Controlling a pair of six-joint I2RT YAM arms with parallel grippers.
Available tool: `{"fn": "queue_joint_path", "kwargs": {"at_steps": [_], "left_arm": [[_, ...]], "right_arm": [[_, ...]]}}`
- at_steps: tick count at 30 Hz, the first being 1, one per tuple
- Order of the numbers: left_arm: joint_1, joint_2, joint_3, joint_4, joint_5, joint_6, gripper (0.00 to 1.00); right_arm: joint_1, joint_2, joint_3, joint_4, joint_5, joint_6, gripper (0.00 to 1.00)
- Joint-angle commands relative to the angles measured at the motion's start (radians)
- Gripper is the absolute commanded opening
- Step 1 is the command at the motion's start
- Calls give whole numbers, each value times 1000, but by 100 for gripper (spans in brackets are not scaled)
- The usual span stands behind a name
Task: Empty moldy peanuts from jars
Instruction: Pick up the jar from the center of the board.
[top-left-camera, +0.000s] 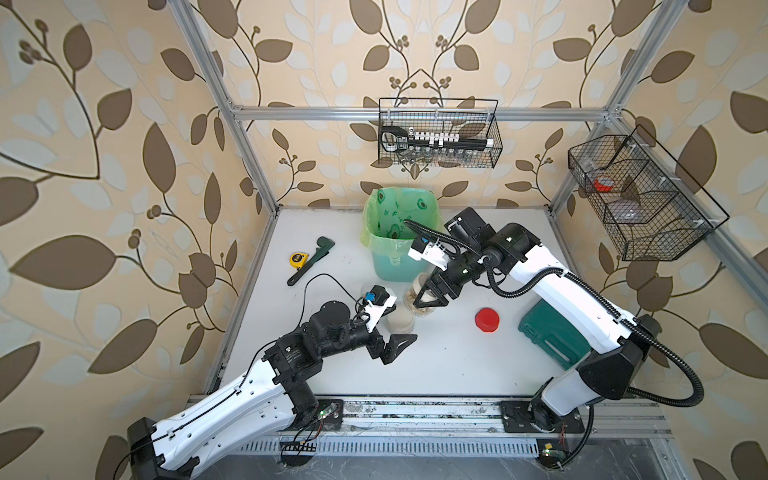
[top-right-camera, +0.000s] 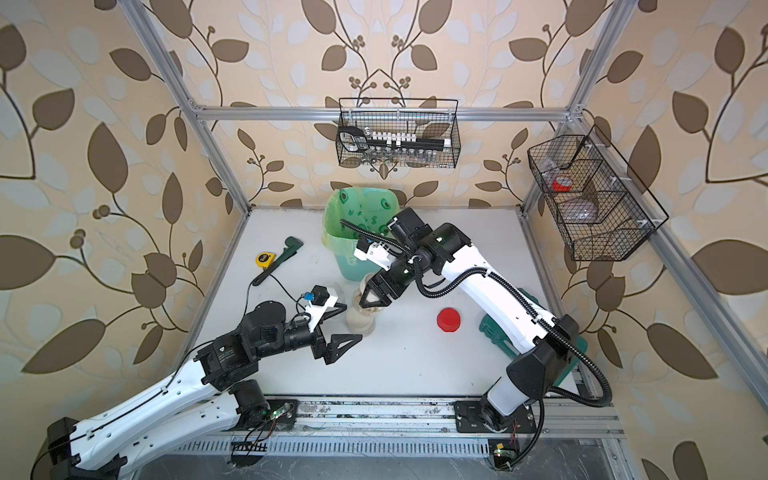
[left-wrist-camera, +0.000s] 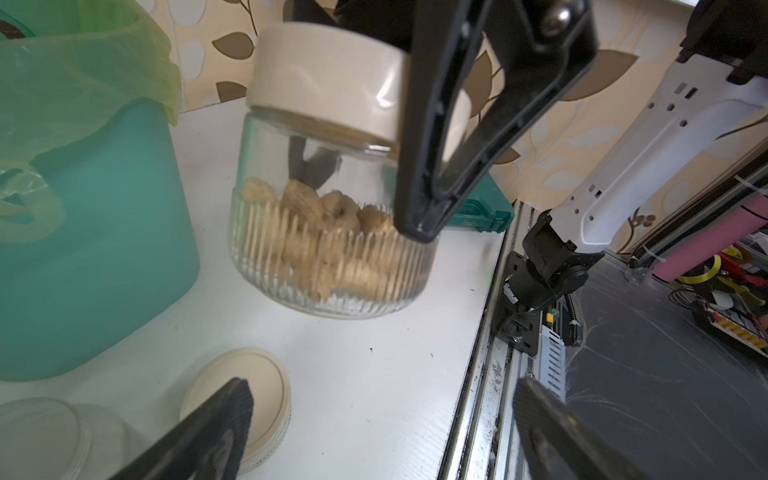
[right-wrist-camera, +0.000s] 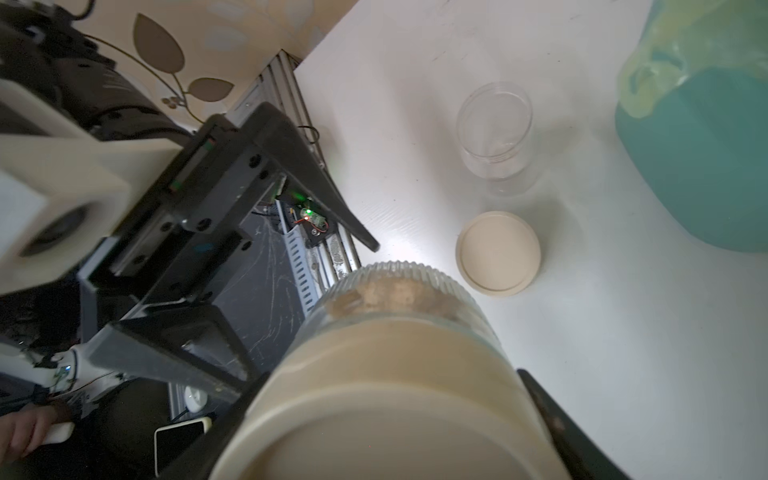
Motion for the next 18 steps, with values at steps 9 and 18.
{"fn": "queue_joint_path", "kwargs": {"at_steps": [9,18], "left_arm": [[-3,78,103,92,81,19,99],[-3,72,108,75,100,6,87]], "right_arm": [[99,-3,42,-51,-111,-50,0],[116,16,57,-61,-124,-59,0]]}}
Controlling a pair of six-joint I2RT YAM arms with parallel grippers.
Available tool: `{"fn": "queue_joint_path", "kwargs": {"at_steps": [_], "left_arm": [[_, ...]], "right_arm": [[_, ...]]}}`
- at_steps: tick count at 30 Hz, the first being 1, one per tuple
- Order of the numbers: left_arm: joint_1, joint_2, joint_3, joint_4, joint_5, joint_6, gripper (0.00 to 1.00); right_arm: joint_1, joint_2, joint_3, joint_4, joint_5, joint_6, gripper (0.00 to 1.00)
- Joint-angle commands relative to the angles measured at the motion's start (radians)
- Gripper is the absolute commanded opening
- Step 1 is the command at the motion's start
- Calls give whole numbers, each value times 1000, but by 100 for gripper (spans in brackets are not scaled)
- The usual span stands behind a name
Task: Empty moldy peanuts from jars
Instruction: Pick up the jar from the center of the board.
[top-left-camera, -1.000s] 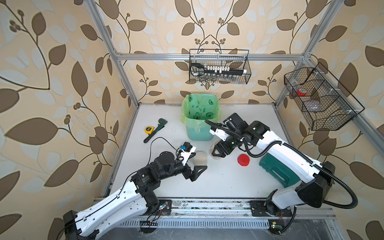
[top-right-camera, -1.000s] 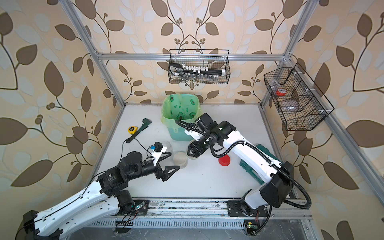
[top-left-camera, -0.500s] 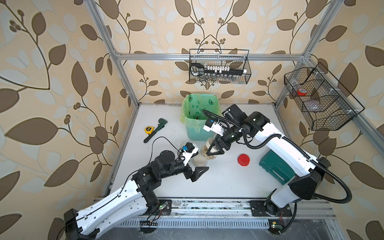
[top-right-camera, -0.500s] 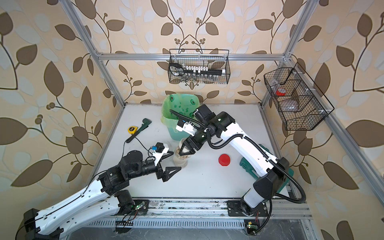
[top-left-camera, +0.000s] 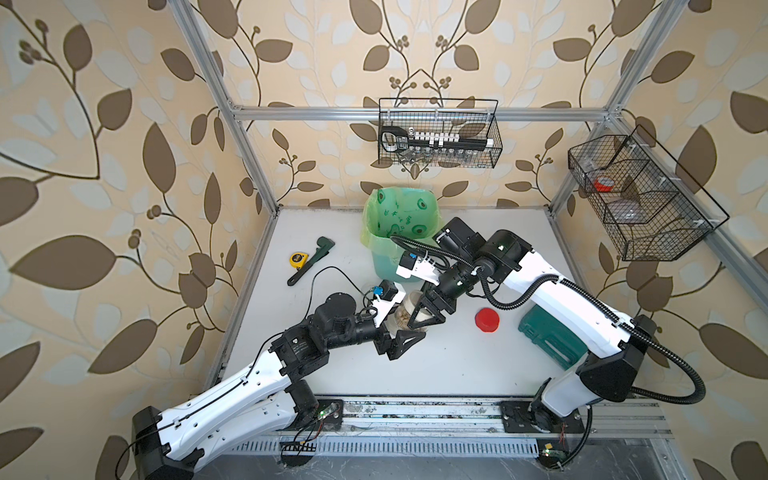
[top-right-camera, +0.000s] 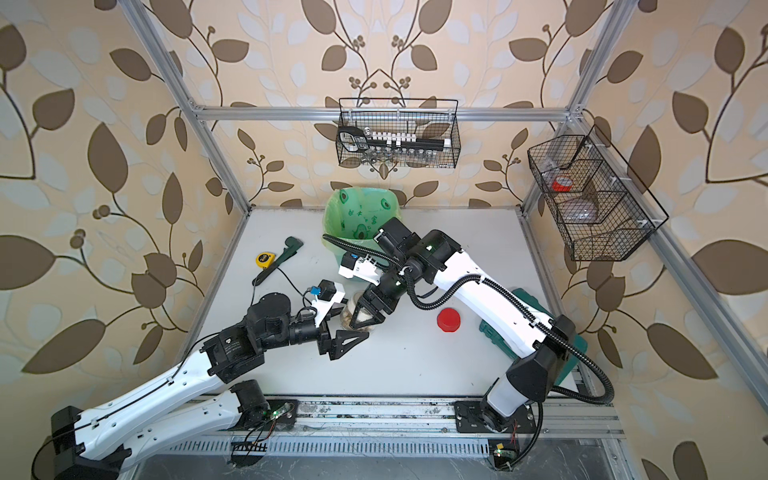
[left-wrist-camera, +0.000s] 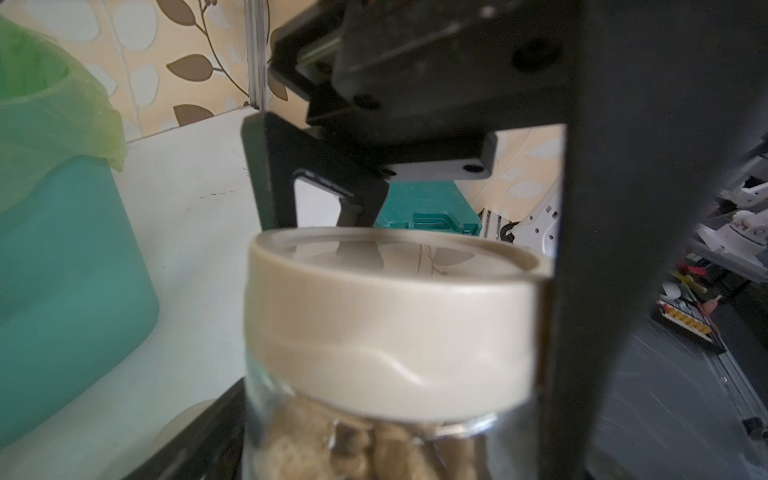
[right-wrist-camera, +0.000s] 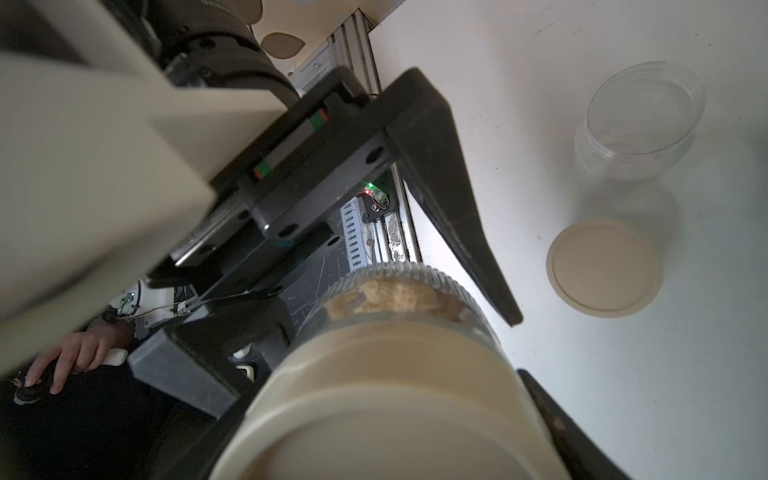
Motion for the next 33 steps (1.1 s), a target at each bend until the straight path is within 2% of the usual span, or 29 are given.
{"fn": "queue_joint_path", "kwargs": {"at_steps": [1,3,5,6,11,12,13,14,17,20,24,27,30,32,33], "left_arm": [[2,-14,37,29,16,8,82],[2,-8,40,33,20,6,73],[2,-2,40,43,24,-1,70],[2,0,41,48,23,-2,70],[2,-6,15,100,-5,-26,57],[2,-8,10,110,-12,-31,51],[2,-13,4,122,-22,-39,35],[2,-19,-1,134,-31,-43,27],[2,-28,-8,157,-49,-53,24],[3,-37,-12,171,-69,-60,23],[2,-50,-21,198,-89,-79,23],[2,-56,-27,215,-95,-90,23],[2,-51,-25,222,-88,-98,27],[2,-39,-19,218,-70,-99,34],[2,-34,-14,216,-64,-102,39]], "right_arm": [[13,18,47,-21,-66,-31,0],[17,23,49,-20,-72,-31,0],[19,24,48,-21,-76,-31,0],[19,23,47,-17,-77,-28,4],[19,-24,8,60,-67,22,51],[17,-40,-6,90,-65,41,57],[14,-62,-25,131,-65,66,66],[8,-87,-50,181,-69,104,73],[-2,-145,-119,312,-90,188,86],[-4,-198,-172,411,-94,249,93],[-8,-274,-267,564,-89,338,94],[-11,-315,-329,659,-87,394,87],[-9,-314,-345,676,-76,412,68],[-10,-306,-342,665,-73,411,51],[-10,-303,-341,661,-68,410,47]]}}
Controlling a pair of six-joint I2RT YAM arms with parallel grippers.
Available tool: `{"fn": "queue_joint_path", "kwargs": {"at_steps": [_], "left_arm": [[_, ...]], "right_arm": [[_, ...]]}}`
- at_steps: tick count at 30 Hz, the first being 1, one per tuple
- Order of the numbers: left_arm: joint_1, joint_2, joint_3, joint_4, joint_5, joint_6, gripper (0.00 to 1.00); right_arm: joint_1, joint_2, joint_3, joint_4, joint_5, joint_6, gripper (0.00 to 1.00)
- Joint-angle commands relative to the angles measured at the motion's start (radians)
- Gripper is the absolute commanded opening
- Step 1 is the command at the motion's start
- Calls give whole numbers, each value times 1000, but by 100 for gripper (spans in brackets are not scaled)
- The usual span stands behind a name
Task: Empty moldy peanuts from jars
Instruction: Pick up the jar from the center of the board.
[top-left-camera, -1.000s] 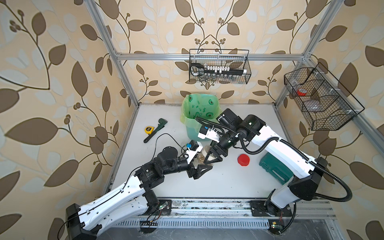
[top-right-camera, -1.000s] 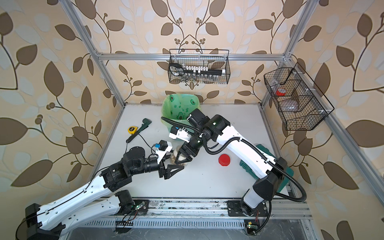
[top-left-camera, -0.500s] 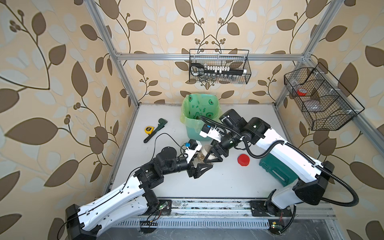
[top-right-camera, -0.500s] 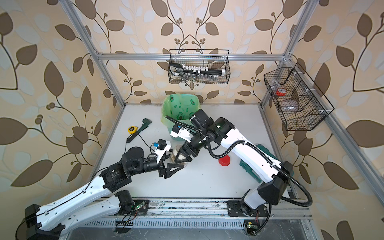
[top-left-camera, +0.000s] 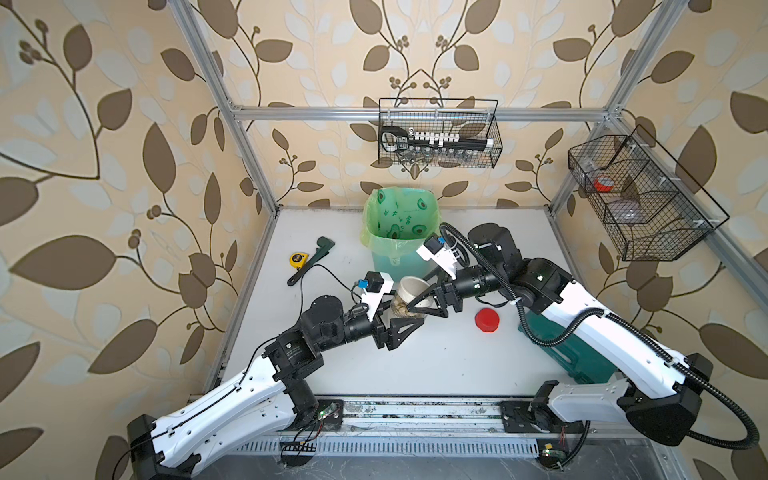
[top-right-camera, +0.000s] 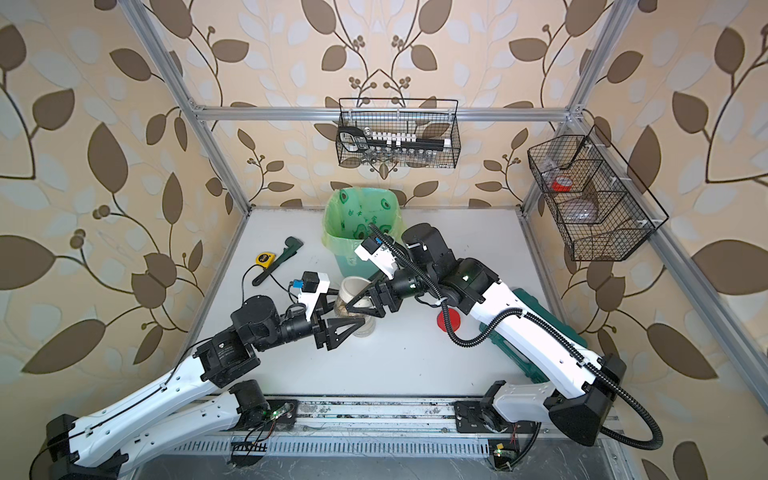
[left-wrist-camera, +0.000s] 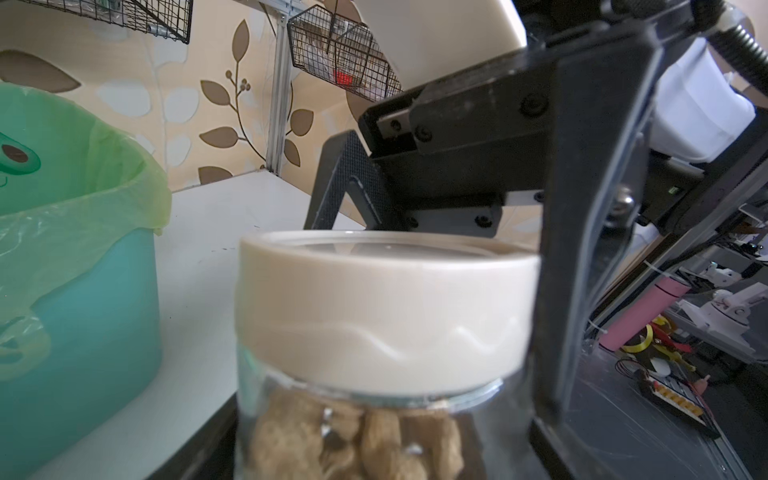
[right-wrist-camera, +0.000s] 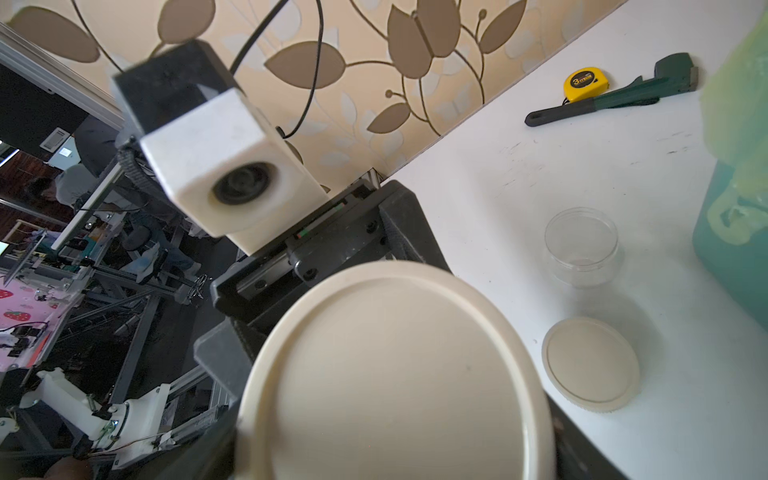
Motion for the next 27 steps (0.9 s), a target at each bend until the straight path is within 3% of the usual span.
{"fn": "queue_joint_path", "kwargs": {"at_steps": [1,4,7,10,15,17,23,24,27], "left_arm": [[2,21,8,58,2,7,48],[2,28,12,61,19,-2,68],[1,36,20,55,37,-7,87],[2,58,39,36,69,-6,97],[3,93,59,28,116,-1,99],[4,91,59,31,118,-2,95],[15,82,63,42,150,-19,70],[17,84,63,47,157,-23,70],[20,85,61,74,175,-47,93]], "right_arm": [[14,-4,3,70,-61,49,43],[14,-6,9,60,-48,38,32],[14,-4,23,26,-53,10,27],[14,7,50,-26,-65,-24,25],[18,17,78,-92,-89,-69,25],[22,24,94,-141,-83,-101,24],[26,18,111,-205,-55,-149,24],[25,14,111,-205,-54,-151,24],[26,19,107,-205,-58,-154,24]]}}
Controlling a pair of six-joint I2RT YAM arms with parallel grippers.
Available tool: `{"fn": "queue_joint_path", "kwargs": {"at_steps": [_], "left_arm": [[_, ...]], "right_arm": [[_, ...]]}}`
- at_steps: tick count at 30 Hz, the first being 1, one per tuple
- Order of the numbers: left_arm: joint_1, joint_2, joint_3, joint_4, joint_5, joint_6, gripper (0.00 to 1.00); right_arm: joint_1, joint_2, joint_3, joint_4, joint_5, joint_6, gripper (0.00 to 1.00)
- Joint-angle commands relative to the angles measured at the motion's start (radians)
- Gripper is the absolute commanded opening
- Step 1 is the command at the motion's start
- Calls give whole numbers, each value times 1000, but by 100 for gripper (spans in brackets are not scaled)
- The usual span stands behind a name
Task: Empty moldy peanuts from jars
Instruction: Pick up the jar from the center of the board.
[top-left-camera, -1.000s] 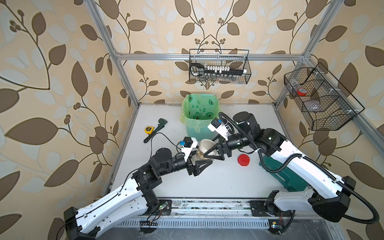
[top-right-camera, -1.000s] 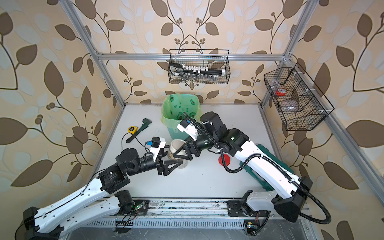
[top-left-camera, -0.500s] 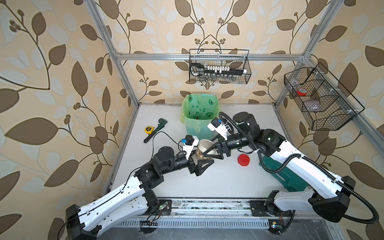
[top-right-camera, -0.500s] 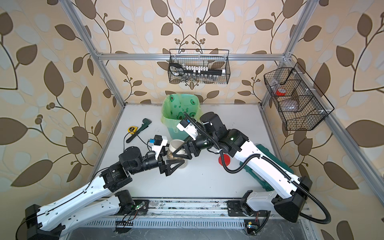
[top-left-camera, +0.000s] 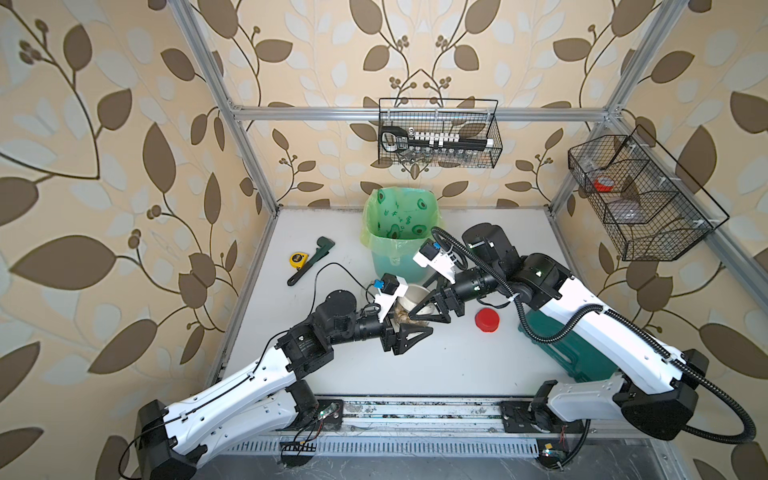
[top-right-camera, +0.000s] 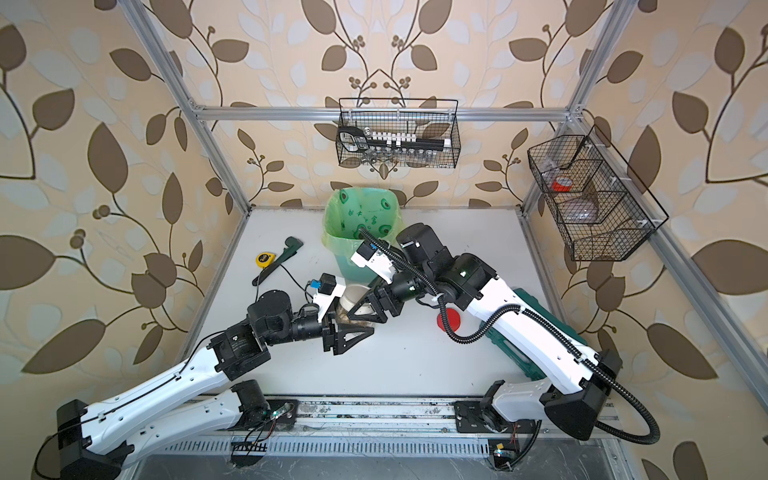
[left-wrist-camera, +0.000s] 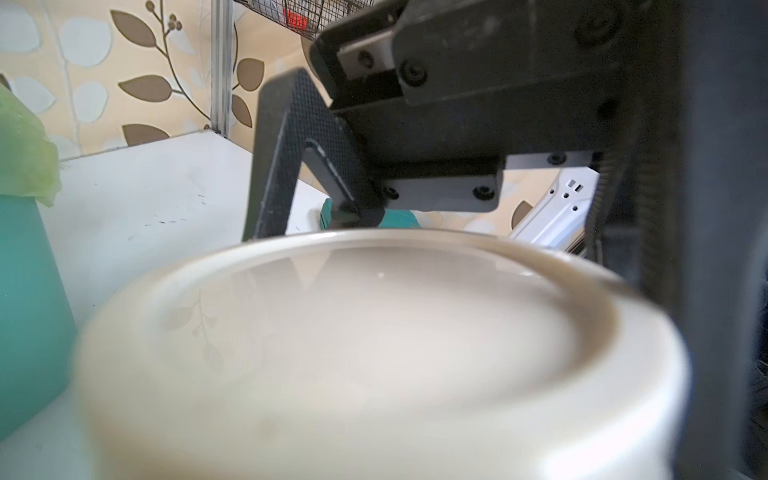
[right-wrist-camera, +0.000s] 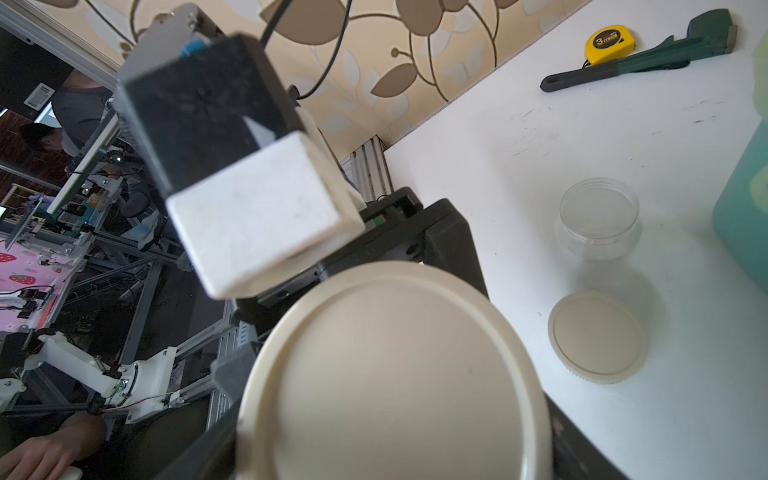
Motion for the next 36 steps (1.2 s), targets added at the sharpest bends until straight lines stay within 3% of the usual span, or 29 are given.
{"fn": "queue_joint_path", "kwargs": {"at_steps": [1,9,15,20,36], "left_arm": [[19,-10,42,71,33,-39,97],[24,-12,55,51,43,-38,99],[27,25,55,68,79,-55,74],[29,54,73,49,116,-56,95],[31,39,51,44,138,-59,97]], "right_arm": [[9,-11,33,-36,-45,-52,24],[12,-9,37,-57,-32,-71,23],[21,3,51,-62,-30,-71,23],[25,4,61,-79,-18,-80,23],[19,-1,77,-80,0,-90,22]]}}
